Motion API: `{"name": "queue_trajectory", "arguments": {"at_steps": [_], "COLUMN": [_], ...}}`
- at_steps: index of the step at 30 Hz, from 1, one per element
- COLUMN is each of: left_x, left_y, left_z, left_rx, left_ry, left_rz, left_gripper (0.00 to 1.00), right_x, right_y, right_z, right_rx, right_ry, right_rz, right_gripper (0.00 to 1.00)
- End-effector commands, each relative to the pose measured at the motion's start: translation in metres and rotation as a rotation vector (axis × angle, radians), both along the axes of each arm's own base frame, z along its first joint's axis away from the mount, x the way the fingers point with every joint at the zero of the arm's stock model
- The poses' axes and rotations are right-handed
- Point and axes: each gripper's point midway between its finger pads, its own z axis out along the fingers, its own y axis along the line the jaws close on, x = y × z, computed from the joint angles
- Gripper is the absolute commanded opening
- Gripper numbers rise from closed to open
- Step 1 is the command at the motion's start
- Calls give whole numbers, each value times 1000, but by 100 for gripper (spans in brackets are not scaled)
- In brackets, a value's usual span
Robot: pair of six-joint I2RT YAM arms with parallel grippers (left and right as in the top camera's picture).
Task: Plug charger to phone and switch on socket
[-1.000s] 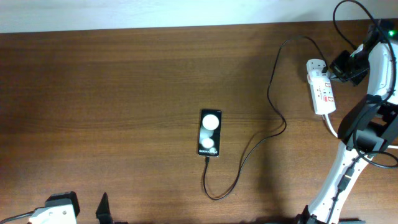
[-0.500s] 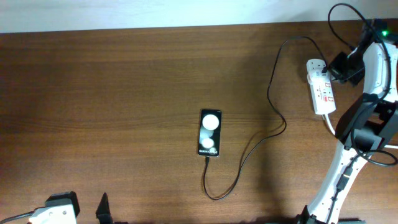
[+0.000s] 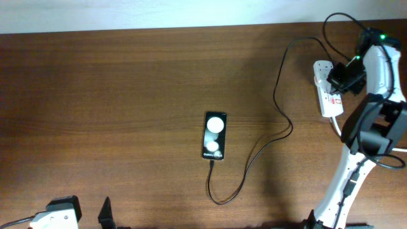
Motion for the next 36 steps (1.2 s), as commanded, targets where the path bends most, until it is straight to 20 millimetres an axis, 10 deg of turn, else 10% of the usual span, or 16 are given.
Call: {"name": "queue_trajectory", "arguments": {"at_steps": [1, 5, 10, 16, 23, 26, 36], "left_x": [0, -6, -26, -49, -69, -71, -72], "left_y": [-1, -5, -5, -5, -5, -5, 1], "left_z": [-1, 0, 5, 8, 8, 7, 7], "left_rx": [5, -8, -6, -1, 1, 1, 23], "left_ry": [-1, -34, -130, -243, -339, -346, -342], "left_rz": [-9, -31, -31, -28, -28, -25, 69], "left_gripper": [99, 99, 99, 99, 99, 99, 99], "right_x": [-12, -35, -110, -219, -307, -327, -343], "right_y": [-43, -7, 112, 191, 268, 273, 308], "right_z": [119, 276, 493, 621, 706, 723, 647], "right_rx": [-122, -118, -38, -84, 76, 44, 110], "right_ry": [-225, -620, -1331, -1785, -2204, -2329, -2104], "right_rz": [-116, -79, 279, 461, 854, 870, 1082], "right_gripper": [4, 4, 4, 4, 7, 4, 5]}}
